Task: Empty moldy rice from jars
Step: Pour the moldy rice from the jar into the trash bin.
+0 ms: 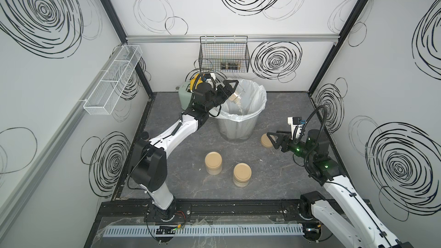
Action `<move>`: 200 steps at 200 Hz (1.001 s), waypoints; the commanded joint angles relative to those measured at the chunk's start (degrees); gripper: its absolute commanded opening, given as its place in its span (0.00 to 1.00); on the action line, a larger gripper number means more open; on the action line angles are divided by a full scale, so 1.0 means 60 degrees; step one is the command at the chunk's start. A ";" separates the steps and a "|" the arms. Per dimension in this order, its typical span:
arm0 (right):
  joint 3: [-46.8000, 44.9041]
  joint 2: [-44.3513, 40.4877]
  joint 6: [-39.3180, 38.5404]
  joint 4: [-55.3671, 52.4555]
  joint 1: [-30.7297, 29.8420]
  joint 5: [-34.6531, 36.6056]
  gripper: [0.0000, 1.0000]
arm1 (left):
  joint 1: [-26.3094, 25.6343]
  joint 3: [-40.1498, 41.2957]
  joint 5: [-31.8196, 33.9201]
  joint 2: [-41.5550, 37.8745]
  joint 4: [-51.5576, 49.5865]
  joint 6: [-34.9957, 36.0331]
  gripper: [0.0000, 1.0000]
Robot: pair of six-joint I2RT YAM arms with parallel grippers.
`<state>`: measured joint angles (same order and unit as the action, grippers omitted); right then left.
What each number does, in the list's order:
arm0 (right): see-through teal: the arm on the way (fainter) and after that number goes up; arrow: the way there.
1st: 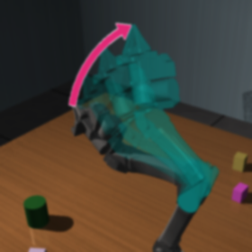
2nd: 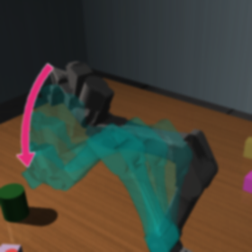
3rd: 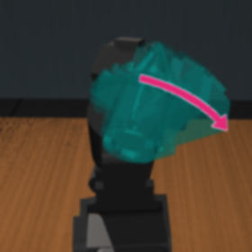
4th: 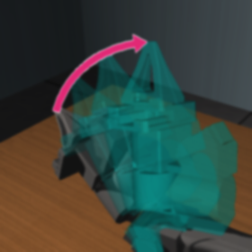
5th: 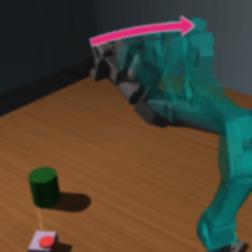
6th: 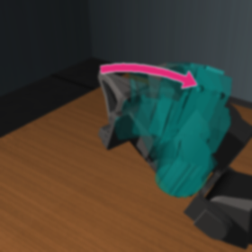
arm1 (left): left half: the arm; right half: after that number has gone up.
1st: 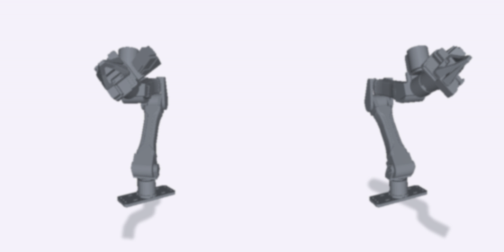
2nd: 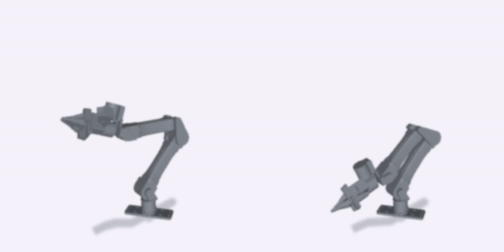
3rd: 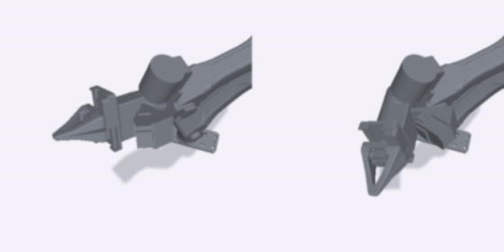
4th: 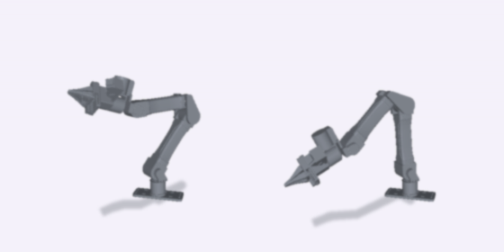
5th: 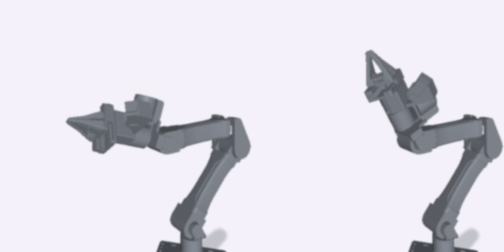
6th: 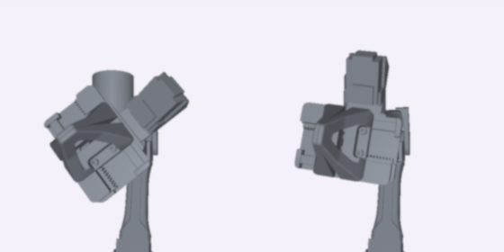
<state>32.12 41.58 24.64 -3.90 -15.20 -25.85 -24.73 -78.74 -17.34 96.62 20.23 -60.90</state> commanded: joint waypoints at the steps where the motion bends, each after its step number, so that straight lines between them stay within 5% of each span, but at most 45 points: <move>1: -0.0209 0.0045 0.0442 0.0735 0.0036 -0.0144 0.78 | 0.0062 -0.0213 -0.0030 -0.0689 0.0950 0.0405 0.83; 200: -0.0191 0.0686 0.0448 0.0851 -0.0097 -0.0253 0.78 | -0.0069 -0.0767 0.0486 -0.0891 -0.0001 0.1723 0.83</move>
<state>30.79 45.56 26.98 -0.27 -15.38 -27.29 -24.86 -80.16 -14.94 93.73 14.33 -51.79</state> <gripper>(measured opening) 0.783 0.894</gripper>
